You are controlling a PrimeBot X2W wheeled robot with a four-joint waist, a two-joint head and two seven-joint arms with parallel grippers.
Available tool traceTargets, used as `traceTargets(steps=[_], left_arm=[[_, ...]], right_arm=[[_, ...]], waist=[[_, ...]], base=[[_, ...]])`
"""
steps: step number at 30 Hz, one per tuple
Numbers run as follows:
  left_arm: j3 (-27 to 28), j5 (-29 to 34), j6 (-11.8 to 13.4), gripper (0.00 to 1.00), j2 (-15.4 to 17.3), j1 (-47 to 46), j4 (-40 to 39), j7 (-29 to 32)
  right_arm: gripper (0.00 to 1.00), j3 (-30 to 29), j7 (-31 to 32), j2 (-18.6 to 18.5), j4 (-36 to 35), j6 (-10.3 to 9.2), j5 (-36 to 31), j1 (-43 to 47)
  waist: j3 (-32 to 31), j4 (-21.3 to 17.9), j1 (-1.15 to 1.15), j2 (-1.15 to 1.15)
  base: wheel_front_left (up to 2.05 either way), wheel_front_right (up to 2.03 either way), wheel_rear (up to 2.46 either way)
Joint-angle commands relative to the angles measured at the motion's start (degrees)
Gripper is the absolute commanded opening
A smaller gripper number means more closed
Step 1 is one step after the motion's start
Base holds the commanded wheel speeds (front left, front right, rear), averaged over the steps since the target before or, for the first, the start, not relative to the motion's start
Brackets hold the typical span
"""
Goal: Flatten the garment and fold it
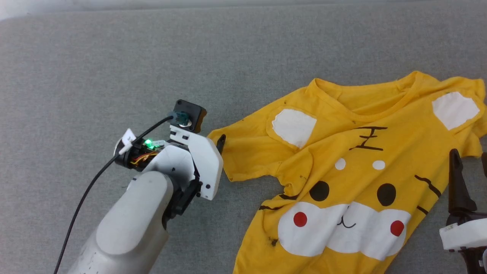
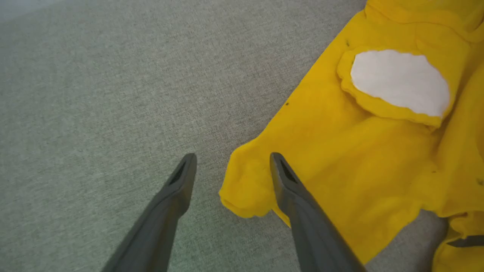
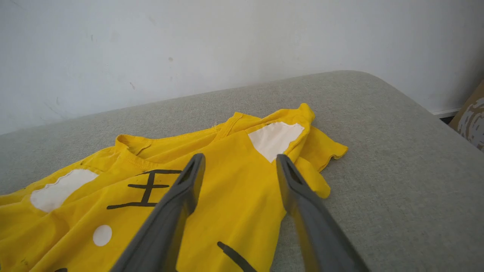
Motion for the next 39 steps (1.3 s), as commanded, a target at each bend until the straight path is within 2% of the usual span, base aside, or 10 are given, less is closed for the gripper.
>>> traceTargets(steps=[1,8,11,12,13,14,17,23,31,39], left_arm=[[-0.7,0.4,-0.3,1.00,0.3,-1.4,0.9,2.3],[-3.3,0.7,-1.7,1.00,0.8,-3.4,3.2,8.9],[-5.5,-0.5,-4.2,1.00,1.2,-3.4,4.0,14.1],[-6.2,-1.0,-5.2,0.69,1.5,-3.3,4.1,16.1],[-6.8,-1.5,-5.9,0.22,1.7,-3.3,4.0,17.8],[-7.2,-1.9,-6.6,0.00,2.0,-3.3,3.6,19.0],[-7.7,-3.2,-7.7,0.00,2.5,-2.9,2.4,21.3],[-6.7,-3.7,-6.9,0.00,2.6,-2.2,0.7,19.1],[-0.4,-3.0,-1.0,0.00,-0.7,-1.0,-0.3,1.3],[11.4,-9.1,7.1,0.00,-3.1,9.8,-9.9,-12.9]], right_arm=[[1.00,-0.1,0.0,0.1,-0.1,-0.11,0.3,-0.8],[1.00,-0.5,0.1,0.1,0.2,-0.11,0.3,-1.8],[1.00,-0.4,0.2,0.1,0.3,-0.11,0.3,-2.1],[1.00,-0.4,0.2,0.1,0.4,-0.11,0.3,-2.3],[1.00,-0.3,0.3,0.1,0.5,-0.11,0.3,-2.4],[1.00,-0.3,0.3,0.1,0.5,-0.11,0.3,-2.6],[1.00,-0.3,0.3,0.1,0.9,-0.11,0.5,-3.0],[1.00,-0.2,0.1,0.1,1.7,-0.11,1.0,-3.5],[1.00,-0.1,-0.6,0.1,3.3,-0.11,1.2,-3.5],[1.00,0.2,-0.6,0.1,4.2,-0.11,1.4,-1.8]], waist=[[1.9,-0.6,-0.01,0.00],[3.6,-0.9,-0.01,0.00],[4.0,-0.9,-0.01,0.00],[4.1,-0.9,-0.01,0.00],[4.2,-0.9,-0.01,0.00],[4.3,-1.0,-0.01,0.00],[4.5,-1.1,-0.01,0.00],[4.6,-1.4,-0.01,0.00],[2.6,-1.6,-0.01,0.00],[-1.5,-1.1,-0.01,0.00]], base=[[0.00,0.00,0.00],[0.00,0.00,0.00],[0.00,0.00,0.00],[0.00,0.00,0.00],[0.00,0.00,0.00],[0.00,0.00,0.00],[0.00,0.00,0.00],[0.00,0.00,0.00],[0.00,0.00,0.00],[0.00,0.00,0.00]])
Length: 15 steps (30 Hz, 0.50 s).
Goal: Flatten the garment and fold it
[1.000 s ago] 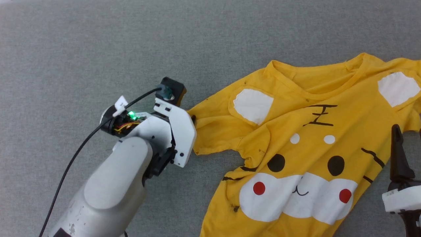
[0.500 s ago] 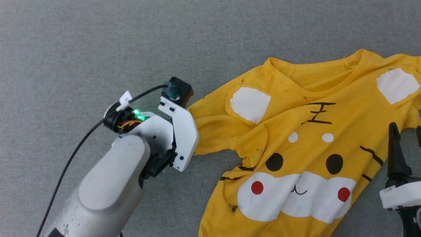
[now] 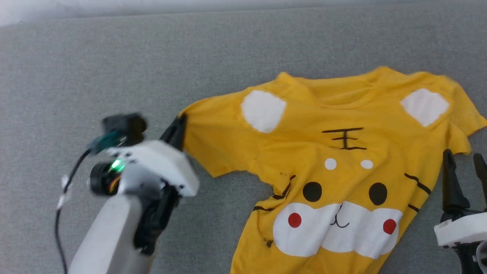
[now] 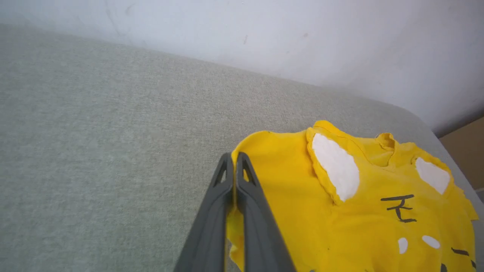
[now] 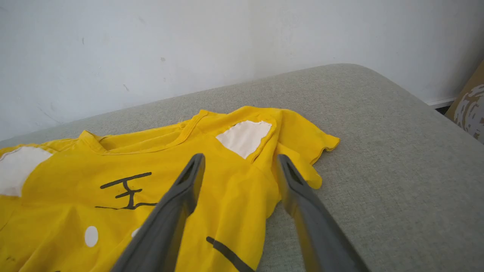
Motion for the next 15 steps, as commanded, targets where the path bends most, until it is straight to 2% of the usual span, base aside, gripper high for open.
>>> traceTargets(steps=[1,7,11,15], left_arm=[[2.4,-1.6,1.4,0.00,0.4,3.9,-2.1,-1.2],[12.7,-7.4,6.5,0.00,3.2,20.4,-12.6,-2.6],[16.3,-10.0,7.3,0.00,4.0,28.0,-17.1,-2.6],[17.8,-10.9,7.8,0.00,3.7,30.2,-19.8,-3.3]], right_arm=[[1.00,0.1,-0.3,0.1,0.2,-0.11,0.4,0.6],[1.00,-0.4,0.1,0.1,-0.2,-0.11,0.4,2.2],[1.00,-0.8,0.6,0.1,-0.4,-0.11,0.1,2.8],[1.00,-0.1,2.3,0.1,-1.8,-0.11,-1.6,1.2]], waist=[[-1.7,0.3,0.00,0.00],[-3.1,1.0,0.00,0.00],[-3.1,1.9,0.00,0.00],[-2.5,2.8,0.00,0.00]], base=[[0.00,0.00,0.00],[0.00,0.00,0.00],[0.00,0.00,0.00],[0.00,0.00,0.00]])
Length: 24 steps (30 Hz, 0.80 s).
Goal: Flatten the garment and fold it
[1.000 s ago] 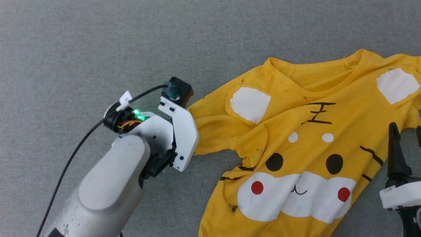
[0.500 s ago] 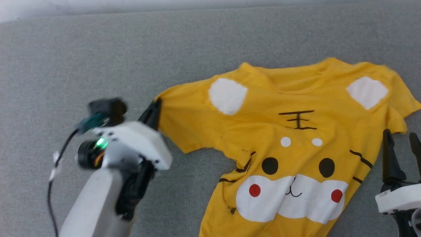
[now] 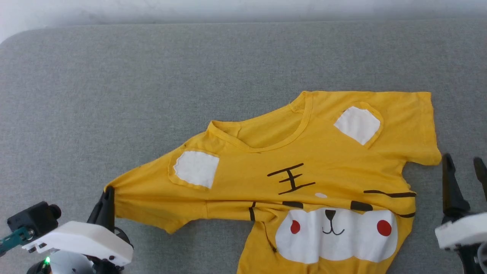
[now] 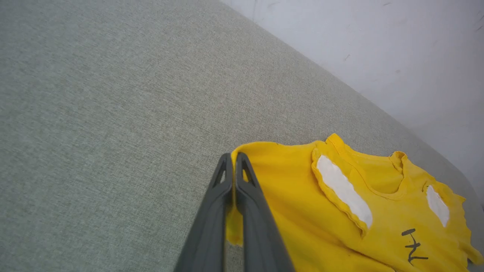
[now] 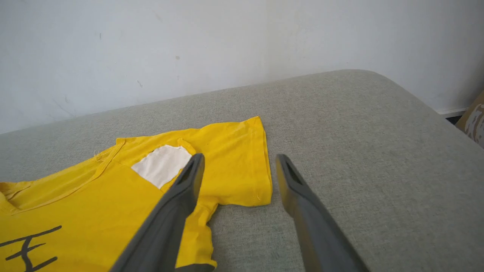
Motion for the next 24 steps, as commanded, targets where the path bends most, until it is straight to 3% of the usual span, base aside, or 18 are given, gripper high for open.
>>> traceTargets(steps=[1,4,9,16,24], left_arm=[[0.7,-0.1,0.5,0.00,0.1,0.3,-0.8,-0.5],[0.6,0.1,0.4,0.00,0.3,-0.3,-1.9,-0.6],[0.1,0.5,0.4,0.00,0.3,-2.4,-3.3,-0.7],[-1.0,1.6,0.3,0.00,0.3,-6.2,-4.3,-0.9],[-3.2,2.2,-0.3,0.00,-0.7,-9.4,-3.6,-1.3]], right_arm=[[1.00,0.6,1.1,0.1,-1.1,-0.11,-0.8,-2.1],[1.00,1.9,5.0,-0.5,-2.6,-0.11,-3.1,-6.8],[1.00,3.8,11.7,-7.2,-1.5,-0.11,-3.1,-17.6],[1.00,4.2,20.7,-13.3,5.4,-0.11,-0.2,-30.2],[1.00,4.2,31.2,-17.5,14.6,-0.11,-0.7,-34.1]], waist=[[0.7,0.4,0.01,-0.01],[2.0,0.5,0.01,-0.01],[5.6,0.6,0.01,-0.01],[11.5,1.6,0.01,-0.01],[14.7,3.0,0.01,-0.01]], base=[[0.00,0.00,0.00],[0.00,0.00,0.00],[0.00,0.00,0.00],[0.00,0.00,0.00],[0.00,0.00,0.00]])
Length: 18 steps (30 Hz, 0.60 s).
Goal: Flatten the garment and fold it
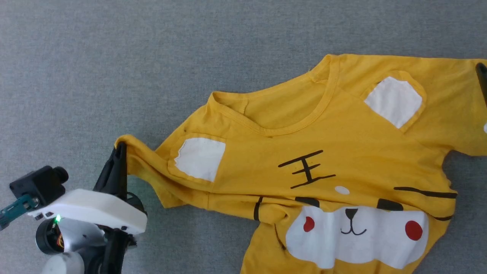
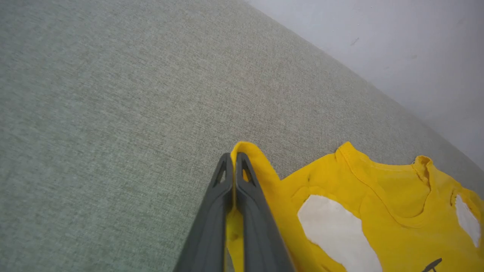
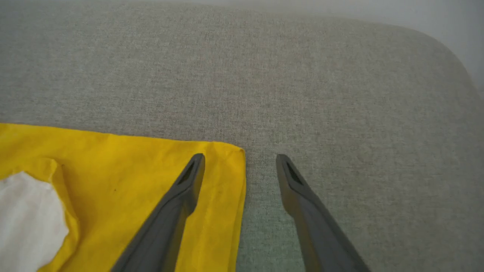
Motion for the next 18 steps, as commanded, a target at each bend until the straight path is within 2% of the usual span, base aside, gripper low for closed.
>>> traceTargets(steps=[1,9,10,11,12,18], left_arm=[[-0.4,0.7,-0.4,0.00,-0.1,-1.1,0.3,-0.3],[-0.7,0.6,-0.5,0.00,-0.3,-1.5,0.4,-0.4],[-0.7,0.6,-0.4,0.00,-0.3,-1.5,0.4,-0.3],[-0.7,0.6,-0.4,0.00,-0.3,-1.6,0.5,-0.3],[-0.7,0.6,-0.3,0.00,-0.3,-1.6,0.5,-0.3],[-0.7,0.6,-0.7,0.00,-0.1,-3.2,1.2,-0.4]], right_arm=[[1.00,0.0,1.2,-0.5,0.9,-0.10,0.0,-1.1],[1.00,1.8,4.4,-1.0,3.4,-0.10,2.3,-0.3],[0.80,1.9,5.0,-1.1,3.8,-0.10,2.4,-0.3],[0.17,1.8,5.3,-1.1,4.1,-0.10,2.4,-0.3],[0.00,1.3,5.5,-0.9,4.5,-0.10,2.2,-0.4],[0.00,-0.1,2.4,0.9,4.4,-0.10,0.6,-1.6]], waist=[[1.5,1.1,-0.02,-0.01],[2.2,1.5,-0.02,-0.01],[2.3,1.5,-0.02,-0.01],[2.4,1.4,-0.02,-0.01],[2.5,1.4,-0.02,-0.01],[0.8,0.3,-0.02,-0.01]], base=[[0.00,0.00,0.00],[0.00,0.00,0.00],[0.00,0.00,0.00],[0.00,0.00,0.00],[0.00,0.00,0.00],[0.00,0.00,0.00]])
